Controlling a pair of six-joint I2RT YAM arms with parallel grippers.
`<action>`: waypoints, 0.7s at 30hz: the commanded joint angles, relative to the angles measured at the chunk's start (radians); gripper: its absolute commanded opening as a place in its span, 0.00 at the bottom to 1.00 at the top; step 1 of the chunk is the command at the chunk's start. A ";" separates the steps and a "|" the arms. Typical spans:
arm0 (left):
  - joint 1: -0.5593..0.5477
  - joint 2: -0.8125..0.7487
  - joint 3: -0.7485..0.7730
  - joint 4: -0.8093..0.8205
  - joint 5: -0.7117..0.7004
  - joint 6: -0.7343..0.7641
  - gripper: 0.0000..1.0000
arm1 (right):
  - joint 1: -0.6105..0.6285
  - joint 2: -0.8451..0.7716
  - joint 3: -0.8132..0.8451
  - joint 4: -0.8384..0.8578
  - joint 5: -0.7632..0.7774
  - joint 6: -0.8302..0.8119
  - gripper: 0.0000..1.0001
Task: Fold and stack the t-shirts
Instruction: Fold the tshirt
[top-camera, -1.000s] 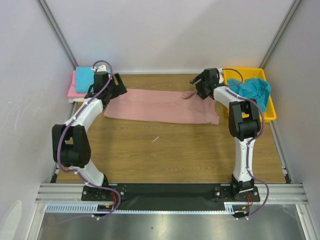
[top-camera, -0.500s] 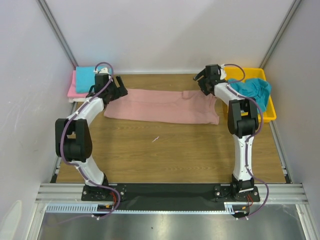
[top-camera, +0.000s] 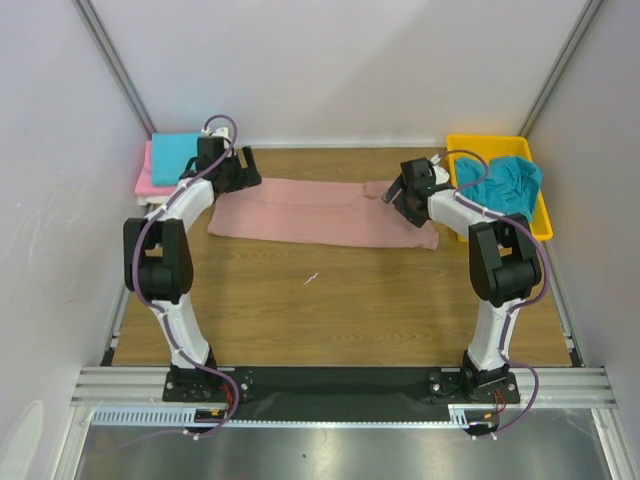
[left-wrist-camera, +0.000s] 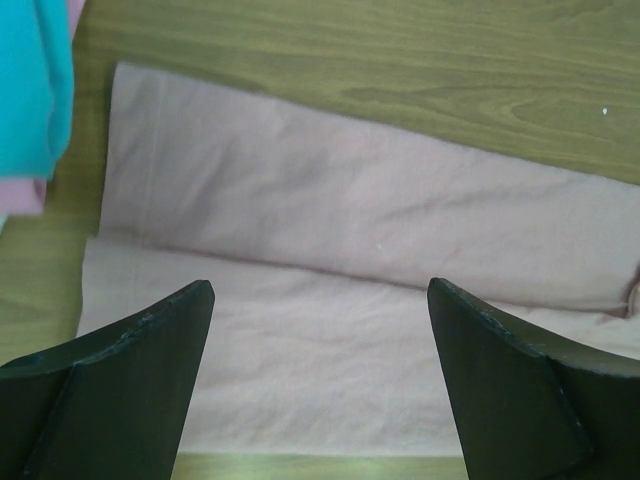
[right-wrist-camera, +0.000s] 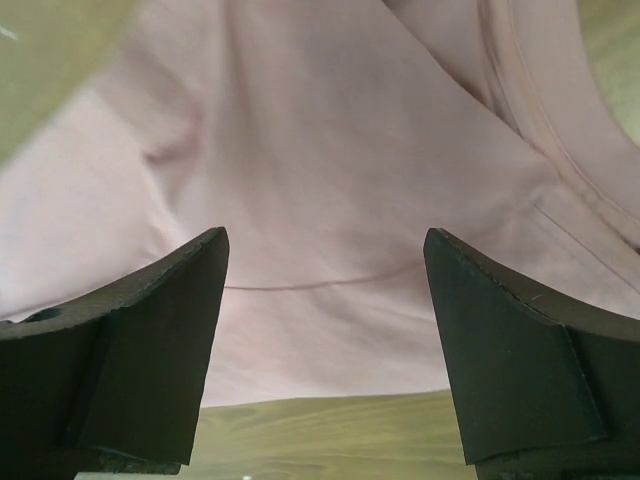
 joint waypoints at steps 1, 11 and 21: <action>-0.022 0.048 0.109 -0.056 0.044 0.103 0.94 | 0.007 -0.075 -0.029 -0.001 0.079 -0.033 0.83; -0.062 0.222 0.210 -0.140 0.033 0.088 0.95 | 0.033 0.007 0.031 0.059 0.070 0.077 0.83; -0.065 0.227 0.093 -0.148 -0.008 -0.112 0.93 | 0.035 0.113 0.036 0.060 0.058 0.103 0.83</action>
